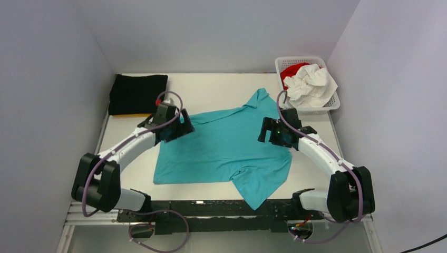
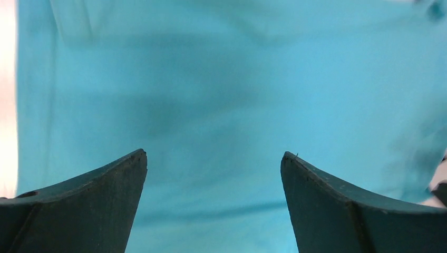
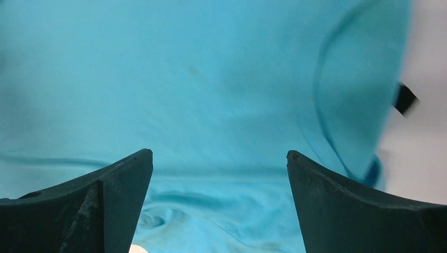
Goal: Fold and stack the t-shirts
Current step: Grab the side of the flattened tshirt closest away from the robot with both arms
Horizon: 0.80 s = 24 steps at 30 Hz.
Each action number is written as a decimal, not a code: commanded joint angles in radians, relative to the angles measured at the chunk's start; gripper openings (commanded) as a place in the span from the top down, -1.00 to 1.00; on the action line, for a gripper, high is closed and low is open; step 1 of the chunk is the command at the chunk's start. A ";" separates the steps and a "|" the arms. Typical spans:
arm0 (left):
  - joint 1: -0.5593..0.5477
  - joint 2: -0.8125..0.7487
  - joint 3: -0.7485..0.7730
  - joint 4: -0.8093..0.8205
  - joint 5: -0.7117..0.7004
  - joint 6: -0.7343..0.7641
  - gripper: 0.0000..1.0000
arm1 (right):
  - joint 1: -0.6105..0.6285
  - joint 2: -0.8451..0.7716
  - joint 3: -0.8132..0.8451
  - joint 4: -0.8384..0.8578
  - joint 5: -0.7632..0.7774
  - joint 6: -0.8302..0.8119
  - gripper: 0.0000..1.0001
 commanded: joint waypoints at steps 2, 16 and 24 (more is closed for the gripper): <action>0.057 0.147 0.187 0.151 -0.100 0.071 -0.99 | 0.088 0.058 0.043 0.232 -0.095 -0.028 -1.00; 0.075 0.412 0.286 0.250 -0.025 0.095 -0.99 | 0.116 0.308 0.026 0.361 -0.101 0.026 -1.00; 0.074 0.494 0.348 0.226 -0.045 0.090 -0.99 | 0.116 0.343 -0.002 0.327 -0.069 -0.001 -1.00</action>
